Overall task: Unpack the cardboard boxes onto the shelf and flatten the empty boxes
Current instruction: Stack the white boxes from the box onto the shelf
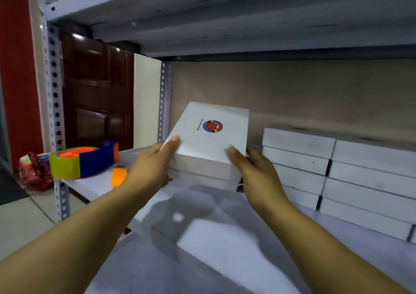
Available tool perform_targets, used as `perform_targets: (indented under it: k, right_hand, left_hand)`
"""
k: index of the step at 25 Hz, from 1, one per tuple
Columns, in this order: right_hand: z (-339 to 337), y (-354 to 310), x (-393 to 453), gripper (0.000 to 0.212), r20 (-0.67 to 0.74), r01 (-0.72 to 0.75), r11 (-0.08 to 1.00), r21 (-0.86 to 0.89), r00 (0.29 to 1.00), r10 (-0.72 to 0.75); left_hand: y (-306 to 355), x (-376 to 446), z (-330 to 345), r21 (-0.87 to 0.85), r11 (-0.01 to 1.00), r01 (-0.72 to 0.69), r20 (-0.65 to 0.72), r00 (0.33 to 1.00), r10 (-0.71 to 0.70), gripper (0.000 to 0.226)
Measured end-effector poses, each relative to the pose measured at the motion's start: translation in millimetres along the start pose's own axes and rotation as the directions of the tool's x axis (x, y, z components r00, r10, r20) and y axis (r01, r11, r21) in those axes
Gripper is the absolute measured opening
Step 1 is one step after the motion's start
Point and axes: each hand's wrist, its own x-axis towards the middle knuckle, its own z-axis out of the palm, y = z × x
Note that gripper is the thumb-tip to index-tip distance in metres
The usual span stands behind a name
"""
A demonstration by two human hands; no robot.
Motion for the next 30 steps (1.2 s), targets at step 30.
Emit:
perform_targets:
  k: [30]
  right_hand:
    - [-28.6,88.7,64.2,0.096,0.063,-0.04,-0.14,-0.989,0.752,-0.656]
  left_hand:
    - [-69.8,109.0,96.5,0.331,0.744,-0.58,0.251,0.814,0.523,0.08]
